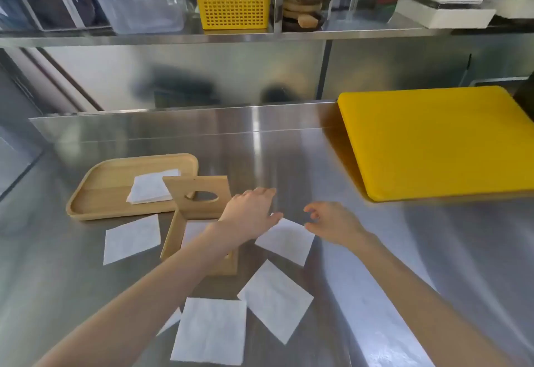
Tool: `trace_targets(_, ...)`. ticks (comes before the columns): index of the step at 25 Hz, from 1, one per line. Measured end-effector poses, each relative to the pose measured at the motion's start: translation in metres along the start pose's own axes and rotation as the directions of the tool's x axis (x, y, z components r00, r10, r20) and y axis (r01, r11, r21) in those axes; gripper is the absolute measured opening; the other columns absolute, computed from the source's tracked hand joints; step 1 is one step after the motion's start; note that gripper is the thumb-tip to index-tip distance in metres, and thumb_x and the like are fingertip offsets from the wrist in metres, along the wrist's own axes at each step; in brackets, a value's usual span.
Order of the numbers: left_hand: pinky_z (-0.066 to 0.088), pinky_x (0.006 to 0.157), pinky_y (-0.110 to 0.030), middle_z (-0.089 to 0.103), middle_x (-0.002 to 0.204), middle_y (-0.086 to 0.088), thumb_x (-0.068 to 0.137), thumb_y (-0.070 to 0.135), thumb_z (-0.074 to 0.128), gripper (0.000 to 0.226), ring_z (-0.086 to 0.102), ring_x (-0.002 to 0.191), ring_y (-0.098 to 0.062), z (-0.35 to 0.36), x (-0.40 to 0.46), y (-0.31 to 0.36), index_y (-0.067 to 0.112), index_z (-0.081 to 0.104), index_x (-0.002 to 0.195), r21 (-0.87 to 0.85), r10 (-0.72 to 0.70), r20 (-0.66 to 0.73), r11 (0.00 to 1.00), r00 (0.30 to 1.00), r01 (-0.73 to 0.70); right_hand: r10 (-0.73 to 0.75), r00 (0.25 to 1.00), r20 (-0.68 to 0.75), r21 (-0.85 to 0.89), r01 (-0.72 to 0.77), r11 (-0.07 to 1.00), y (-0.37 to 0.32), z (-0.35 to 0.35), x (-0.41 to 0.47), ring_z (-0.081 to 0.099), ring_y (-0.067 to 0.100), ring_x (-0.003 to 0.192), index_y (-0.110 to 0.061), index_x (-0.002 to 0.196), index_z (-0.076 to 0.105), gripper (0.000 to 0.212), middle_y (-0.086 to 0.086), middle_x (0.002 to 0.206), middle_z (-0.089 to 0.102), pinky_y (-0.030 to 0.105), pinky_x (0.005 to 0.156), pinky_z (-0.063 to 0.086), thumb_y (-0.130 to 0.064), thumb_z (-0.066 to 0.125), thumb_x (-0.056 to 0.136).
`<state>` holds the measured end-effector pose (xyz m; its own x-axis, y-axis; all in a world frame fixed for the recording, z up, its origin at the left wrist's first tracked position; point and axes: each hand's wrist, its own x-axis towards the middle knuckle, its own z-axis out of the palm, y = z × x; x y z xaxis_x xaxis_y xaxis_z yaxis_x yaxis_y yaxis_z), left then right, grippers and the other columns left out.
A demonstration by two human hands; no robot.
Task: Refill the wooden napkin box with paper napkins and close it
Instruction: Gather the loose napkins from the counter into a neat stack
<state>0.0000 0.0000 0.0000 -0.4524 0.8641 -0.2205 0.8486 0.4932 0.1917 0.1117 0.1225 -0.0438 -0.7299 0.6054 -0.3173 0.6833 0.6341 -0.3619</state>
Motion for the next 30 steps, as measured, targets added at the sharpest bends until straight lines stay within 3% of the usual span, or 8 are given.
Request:
trace_targets(8,0.042,0.098,-0.037,0.047,0.139,-0.009,0.095,0.036,0.043,0.052,0.049,0.126,-0.028,0.051,0.032,-0.004,0.01,0.034,0.139,-0.019,-0.136,0.148,0.99,0.98,0.14,0.073,0.996,0.041,-0.054,-0.071,0.996,0.009,0.032,0.021,0.055,0.03,0.114,-0.017,0.124,0.053,0.038,0.01,0.127,0.054,0.042,0.094,0.05,-0.03,0.055,0.089)
trace_targets(15,0.039,0.101,-0.036,0.041,0.139,-0.013,0.096,0.033,0.043,0.052,0.045,0.126,-0.029,0.08,0.046,-0.008,0.006,0.032,0.139,-0.023,-0.235,0.187,0.97,0.954,0.244,0.088,0.996,0.028,-0.111,-0.085,0.99,0.01,0.049,0.033,0.045,0.03,0.12,-0.013,0.125,0.049,0.04,0.012,0.128,0.049,0.038,0.094,0.045,-0.031,0.055,0.09)
trace_targets(21,0.038,0.101,-0.036,0.05,0.134,-0.012,0.094,0.033,0.046,0.044,0.047,0.123,-0.028,0.088,0.054,-0.01,0.007,0.04,0.13,-0.167,-0.311,0.19,0.925,0.931,0.342,0.083,0.995,0.049,0.003,-0.083,0.997,0.01,0.053,0.032,0.048,0.031,0.114,-0.007,0.112,0.057,0.025,0.014,0.121,0.055,0.036,0.088,0.046,-0.018,0.05,0.091)
trace_targets(27,0.049,0.083,-0.029,0.058,0.1,-0.011,0.096,0.027,0.045,0.031,0.055,0.088,-0.021,0.079,0.047,-0.01,0.003,0.055,0.112,-0.361,-0.302,0.142,0.871,0.943,0.333,0.088,0.996,-0.014,0.239,-0.082,0.968,0.01,0.045,0.021,0.06,0.034,0.101,-0.006,0.107,0.056,0.02,0.015,0.109,0.066,0.039,0.081,0.05,-0.017,0.05,0.09)
trace_targets(30,0.049,0.083,-0.028,0.062,0.112,-0.011,0.096,0.029,0.043,0.034,0.058,0.095,-0.022,0.071,0.036,-0.005,0.006,0.052,0.12,-0.449,-0.305,0.11,0.834,0.946,0.321,0.032,0.999,-0.01,0.27,-0.028,0.962,0.011,0.039,0.01,0.06,0.031,0.096,-0.013,0.095,0.056,0.013,0.009,0.097,0.067,0.037,0.079,0.05,-0.025,0.052,0.092)
